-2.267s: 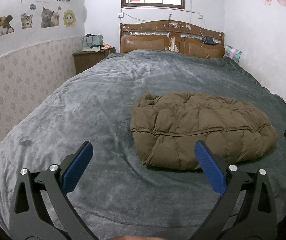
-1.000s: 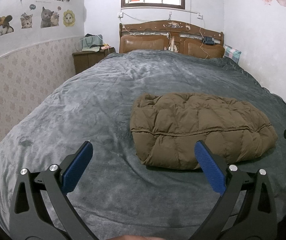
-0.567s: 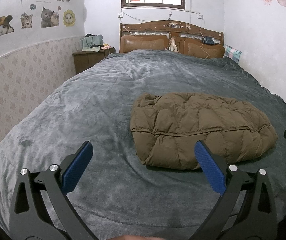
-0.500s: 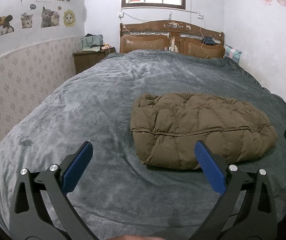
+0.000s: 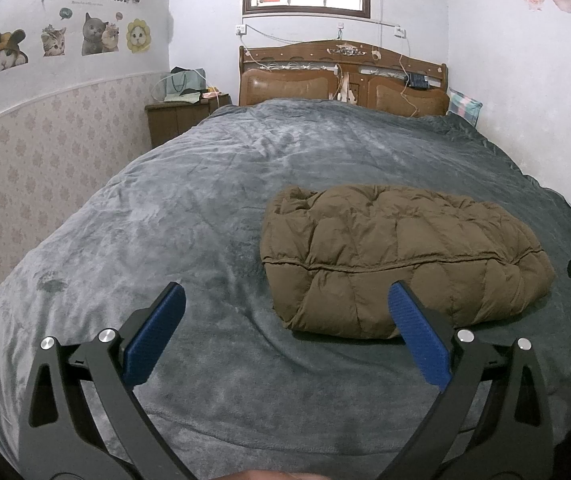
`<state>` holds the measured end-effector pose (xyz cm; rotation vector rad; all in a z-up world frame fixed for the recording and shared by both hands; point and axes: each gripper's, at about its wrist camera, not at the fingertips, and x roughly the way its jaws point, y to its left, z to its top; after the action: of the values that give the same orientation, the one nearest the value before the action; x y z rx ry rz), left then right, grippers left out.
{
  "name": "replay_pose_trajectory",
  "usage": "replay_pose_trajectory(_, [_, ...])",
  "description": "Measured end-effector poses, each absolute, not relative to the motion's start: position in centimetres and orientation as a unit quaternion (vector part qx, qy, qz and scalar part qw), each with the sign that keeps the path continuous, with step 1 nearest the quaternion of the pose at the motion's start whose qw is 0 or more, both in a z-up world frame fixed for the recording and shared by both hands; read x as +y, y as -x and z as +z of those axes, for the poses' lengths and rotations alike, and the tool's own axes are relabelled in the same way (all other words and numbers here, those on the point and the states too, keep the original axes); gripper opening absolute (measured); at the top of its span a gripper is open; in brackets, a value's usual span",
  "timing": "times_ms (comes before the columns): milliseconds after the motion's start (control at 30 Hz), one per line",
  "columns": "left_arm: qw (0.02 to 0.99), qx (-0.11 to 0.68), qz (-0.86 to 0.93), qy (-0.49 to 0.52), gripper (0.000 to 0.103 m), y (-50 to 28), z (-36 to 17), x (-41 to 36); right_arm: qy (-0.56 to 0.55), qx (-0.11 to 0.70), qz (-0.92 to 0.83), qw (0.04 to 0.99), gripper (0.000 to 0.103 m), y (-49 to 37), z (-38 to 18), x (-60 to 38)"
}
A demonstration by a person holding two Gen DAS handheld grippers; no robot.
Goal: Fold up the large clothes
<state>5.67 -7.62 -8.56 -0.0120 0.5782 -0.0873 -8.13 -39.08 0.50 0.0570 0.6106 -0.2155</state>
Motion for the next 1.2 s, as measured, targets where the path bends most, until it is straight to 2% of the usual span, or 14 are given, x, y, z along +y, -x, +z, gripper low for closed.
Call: replay_pose_trajectory(1200, [0.956, 0.291, -0.037, 0.01, 0.1, -5.63, -8.63, -7.41, -0.028, 0.302, -0.105, 0.947, 0.101, 8.01, 0.51, -39.39])
